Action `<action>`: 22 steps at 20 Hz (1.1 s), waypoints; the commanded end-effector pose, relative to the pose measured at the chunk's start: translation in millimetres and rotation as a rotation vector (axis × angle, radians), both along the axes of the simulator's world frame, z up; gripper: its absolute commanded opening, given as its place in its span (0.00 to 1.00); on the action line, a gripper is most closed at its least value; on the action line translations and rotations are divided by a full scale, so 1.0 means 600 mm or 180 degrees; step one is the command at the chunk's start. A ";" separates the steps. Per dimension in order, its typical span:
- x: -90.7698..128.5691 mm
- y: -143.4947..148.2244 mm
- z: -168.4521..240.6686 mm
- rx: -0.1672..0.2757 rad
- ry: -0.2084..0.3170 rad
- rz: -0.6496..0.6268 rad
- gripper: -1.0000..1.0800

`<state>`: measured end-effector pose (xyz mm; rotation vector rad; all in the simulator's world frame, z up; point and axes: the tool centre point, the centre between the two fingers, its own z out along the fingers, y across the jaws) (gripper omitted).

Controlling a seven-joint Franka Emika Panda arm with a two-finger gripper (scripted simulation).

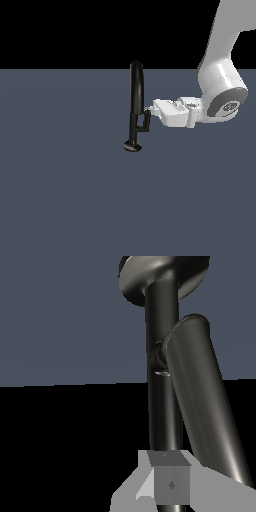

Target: Turn on the faucet by rotating a designated handle.

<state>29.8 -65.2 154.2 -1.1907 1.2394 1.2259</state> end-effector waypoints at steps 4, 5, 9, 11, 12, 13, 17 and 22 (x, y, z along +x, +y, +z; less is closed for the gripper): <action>-0.025 0.000 0.010 0.0013 0.0009 0.0017 0.00; -0.016 0.000 0.009 0.0001 -0.0008 0.0006 0.00; -0.038 0.000 0.000 0.0004 -0.0004 0.0009 0.00; -0.050 0.000 -0.004 0.0005 -0.0002 0.0011 0.00; -0.056 0.000 -0.006 0.0005 -0.0002 0.0011 0.00; -0.062 0.000 -0.009 0.0006 0.0000 0.0012 0.00; -0.087 0.000 -0.018 0.0009 0.0004 0.0015 0.00; -0.112 0.000 -0.028 0.0012 0.0008 0.0018 0.00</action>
